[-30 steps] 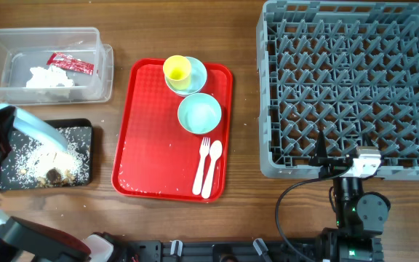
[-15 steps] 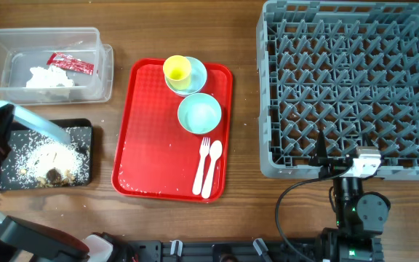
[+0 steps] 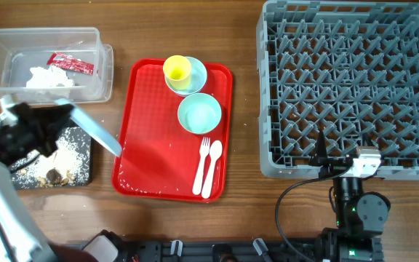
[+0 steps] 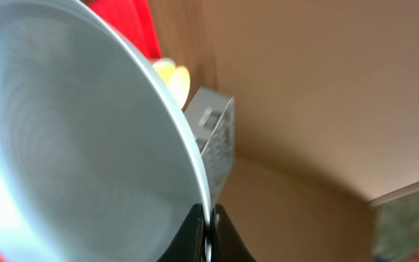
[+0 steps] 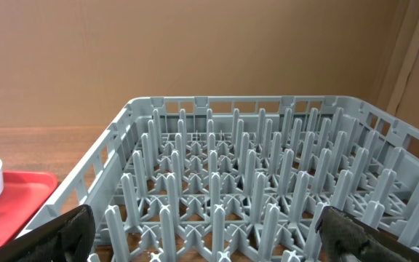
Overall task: Sort waste into correct bins and load items into the dishwasher rack
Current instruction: 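Carry the emptied plate back and set it on the red tray, then withdraw left gripper to the left side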
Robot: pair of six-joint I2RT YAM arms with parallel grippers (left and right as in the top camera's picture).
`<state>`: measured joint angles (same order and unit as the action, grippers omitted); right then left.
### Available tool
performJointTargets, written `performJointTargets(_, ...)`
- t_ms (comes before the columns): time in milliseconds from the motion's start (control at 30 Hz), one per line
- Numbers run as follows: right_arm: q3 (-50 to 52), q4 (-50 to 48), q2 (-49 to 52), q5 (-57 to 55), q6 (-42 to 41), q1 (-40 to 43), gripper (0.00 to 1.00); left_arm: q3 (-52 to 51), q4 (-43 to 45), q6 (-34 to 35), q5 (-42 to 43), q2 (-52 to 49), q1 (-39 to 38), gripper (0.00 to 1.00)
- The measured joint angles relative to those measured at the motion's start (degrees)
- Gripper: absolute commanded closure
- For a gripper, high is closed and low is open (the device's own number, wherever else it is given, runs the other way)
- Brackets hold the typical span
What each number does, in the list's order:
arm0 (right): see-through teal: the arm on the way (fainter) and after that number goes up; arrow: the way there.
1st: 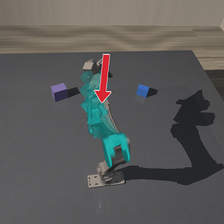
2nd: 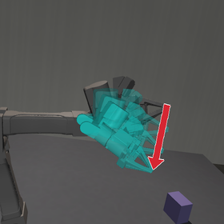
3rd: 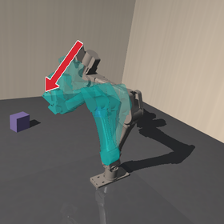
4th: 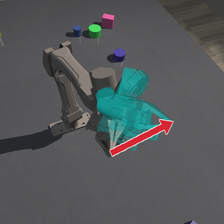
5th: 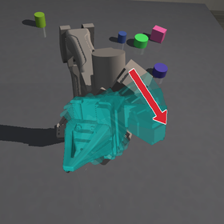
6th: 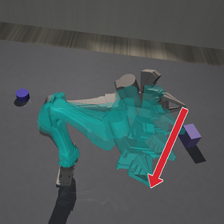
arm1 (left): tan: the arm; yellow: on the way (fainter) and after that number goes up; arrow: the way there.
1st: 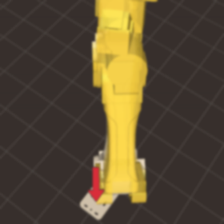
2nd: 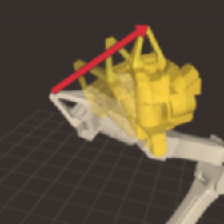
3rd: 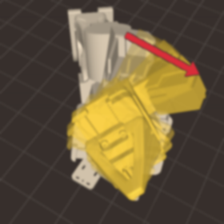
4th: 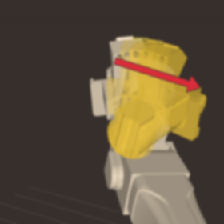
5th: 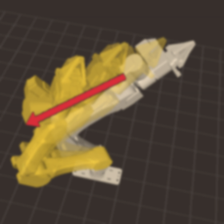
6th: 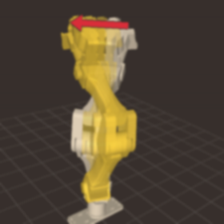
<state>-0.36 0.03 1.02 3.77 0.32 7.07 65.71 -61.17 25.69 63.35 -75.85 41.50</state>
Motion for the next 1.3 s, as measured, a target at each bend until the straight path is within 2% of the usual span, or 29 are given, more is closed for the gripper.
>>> performJointTargets(167,0.00,0.02,0.00,0.00,0.02,0.00,0.00,0.00,-4.26,0.24,-12.00,8.83,-12.26,0.96)
performJointTargets(267,0.00,0.00,0.00,0.00,0.02,0.00,0.00,0.00,-5.27,2.47,-22.38,9.79,-25.27,0.96)
performJointTargets(367,0.00,0.00,0.00,0.00,0.00,0.00,0.00,-0.24,-5.01,6.23,-31.65,9.35,-34.93,0.96)
performJointTargets(400,0.00,0.02,0.00,0.00,0.00,0.00,0.00,-0.61,-4.35,8.37,-36.63,8.72,-39.63,0.96)
performJointTargets(567,0.00,0.02,0.00,0.00,0.00,0.00,0.00,-1.77,2.10,15.37,-47.98,2.03,-54.73,0.96)
performJointTargets(700,0.00,0.02,0.00,0.00,0.00,0.00,0.00,-1.86,4.87,18.62,-53.57,-4.87,-61.55,0.96)
performJointTargets(767,0.00,0.02,0.00,0.00,0.00,0.00,0.00,-1.92,5.73,19.65,-54.58,-8.79,-63.67,0.92)
performJointTargets(833,0.00,0.02,0.00,0.00,0.00,0.00,0.00,-1.92,6.82,20.11,-55.19,-11.78,-64.74,0.77)
performJointTargets(900,0.00,0.00,0.00,0.00,0.00,0.00,0.00,-1.92,7.34,20.48,-55.65,-14.43,-65.26,0.49)
performJointTargets(933,0.00,0.02,0.00,0.00,0.02,0.00,0.00,-1.95,7.52,20.76,-55.82,-15.28,-65.35,0.44)
performJointTargets(1100,0.00,0.02,0.00,0.00,0.00,0.00,0.00,-1.77,8.20,21.11,-56.11,-15.67,-64.19,0.40)
performJointTargets(1233,0.00,0.02,0.00,0.00,0.02,0.00,0.00,1.16,6.23,20.85,-56.28,-13.90,-59.74,0.38)
performJointTargets(1267,0.00,0.02,0.00,0.00,0.02,0.00,0.00,1.86,5.31,20.68,-56.26,-12.57,-58.31,0.34)
performJointTargets(1300,0.00,0.02,0.00,0.00,0.00,0.00,0.00,2.62,4.09,20.61,-56.28,-10.51,-56.22,0.25)
